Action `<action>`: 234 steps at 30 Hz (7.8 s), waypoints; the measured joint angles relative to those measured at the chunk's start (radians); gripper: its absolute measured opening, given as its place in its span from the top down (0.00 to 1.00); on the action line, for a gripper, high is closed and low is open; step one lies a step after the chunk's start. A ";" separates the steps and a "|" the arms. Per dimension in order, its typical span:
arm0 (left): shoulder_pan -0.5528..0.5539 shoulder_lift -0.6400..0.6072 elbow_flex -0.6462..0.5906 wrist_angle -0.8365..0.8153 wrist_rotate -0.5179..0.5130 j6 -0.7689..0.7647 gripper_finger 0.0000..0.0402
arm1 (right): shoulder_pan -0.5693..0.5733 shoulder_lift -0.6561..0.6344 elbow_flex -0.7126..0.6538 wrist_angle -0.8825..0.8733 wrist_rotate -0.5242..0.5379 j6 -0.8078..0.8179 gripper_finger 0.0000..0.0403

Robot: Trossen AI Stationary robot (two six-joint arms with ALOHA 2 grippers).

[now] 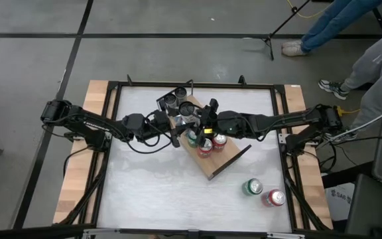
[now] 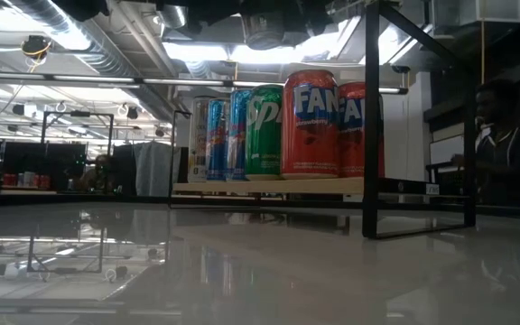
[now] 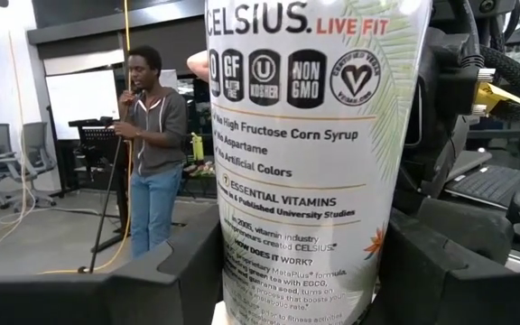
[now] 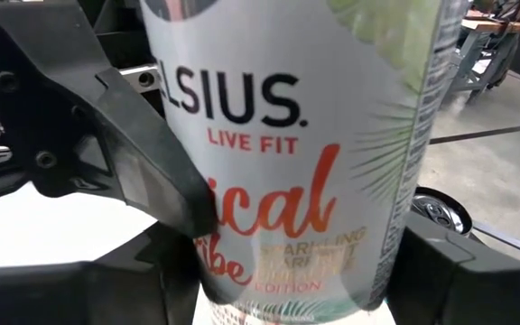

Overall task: Place canned beverage on shelf
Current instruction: Put the white yellow soda can on the shelf aligned with the other white yellow soda cans

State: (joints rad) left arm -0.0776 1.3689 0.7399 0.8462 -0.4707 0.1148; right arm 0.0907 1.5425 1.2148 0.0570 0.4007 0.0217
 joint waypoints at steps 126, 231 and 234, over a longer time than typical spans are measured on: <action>-0.010 -0.003 0.003 -0.194 0.167 -0.083 0.26 | -0.085 0.039 0.371 -0.511 -0.492 -0.264 0.37; 0.242 -0.270 0.000 -0.525 0.174 -0.108 0.12 | -0.634 0.362 0.329 -0.270 -0.856 -0.386 0.26; 0.242 -0.270 0.000 -0.525 0.174 -0.108 0.12 | -0.633 0.362 0.329 -0.271 -0.856 -0.386 0.24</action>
State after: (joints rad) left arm 0.1642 1.0992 0.7399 0.3213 -0.2964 0.0063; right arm -0.5423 1.9045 1.5440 -0.2142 -0.4553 -0.3645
